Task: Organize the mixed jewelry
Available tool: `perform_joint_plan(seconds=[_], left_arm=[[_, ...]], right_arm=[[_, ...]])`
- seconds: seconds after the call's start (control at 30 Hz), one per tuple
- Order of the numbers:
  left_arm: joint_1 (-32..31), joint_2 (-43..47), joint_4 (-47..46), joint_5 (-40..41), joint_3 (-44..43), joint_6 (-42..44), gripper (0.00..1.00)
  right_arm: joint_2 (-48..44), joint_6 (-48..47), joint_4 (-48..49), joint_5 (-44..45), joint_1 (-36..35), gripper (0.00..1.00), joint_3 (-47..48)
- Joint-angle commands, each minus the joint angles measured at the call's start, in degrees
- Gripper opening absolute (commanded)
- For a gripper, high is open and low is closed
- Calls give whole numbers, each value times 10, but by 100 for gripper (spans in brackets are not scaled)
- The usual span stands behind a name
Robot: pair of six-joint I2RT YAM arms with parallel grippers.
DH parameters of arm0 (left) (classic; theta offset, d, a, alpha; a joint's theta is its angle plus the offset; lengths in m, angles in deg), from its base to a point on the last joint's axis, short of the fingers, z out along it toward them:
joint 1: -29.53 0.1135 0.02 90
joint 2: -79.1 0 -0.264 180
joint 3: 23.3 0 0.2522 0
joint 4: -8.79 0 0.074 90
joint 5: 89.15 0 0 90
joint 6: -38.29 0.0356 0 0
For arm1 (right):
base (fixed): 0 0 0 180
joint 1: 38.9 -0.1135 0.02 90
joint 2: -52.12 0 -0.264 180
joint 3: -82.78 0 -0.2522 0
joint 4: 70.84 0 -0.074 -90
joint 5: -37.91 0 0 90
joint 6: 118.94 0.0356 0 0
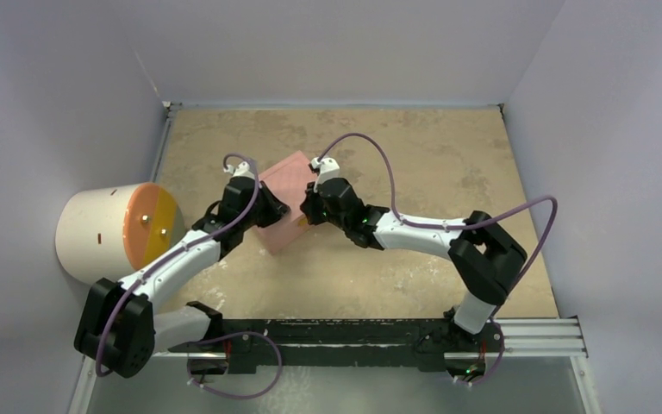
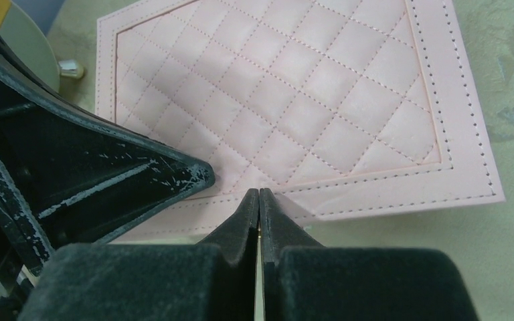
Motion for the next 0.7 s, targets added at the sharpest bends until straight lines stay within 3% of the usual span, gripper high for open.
perform_joint_plan(seconds=[0.0, 0.17, 0.43, 0.67], left_arm=[[-1, 4, 111, -12, 23, 21, 0], [-1, 17, 131, -7, -25, 33, 0], [-1, 28, 189, 32, -141, 70, 19], [-1, 62, 251, 96, -242, 107, 37]], right_arm=[[-14, -19, -106, -9, -5, 0, 2], [-38, -26, -112, -10, -4, 0, 7], [-82, -61, -148, 20, 13, 14, 34], [-152, -81, -162, 36, 31, 33, 25]])
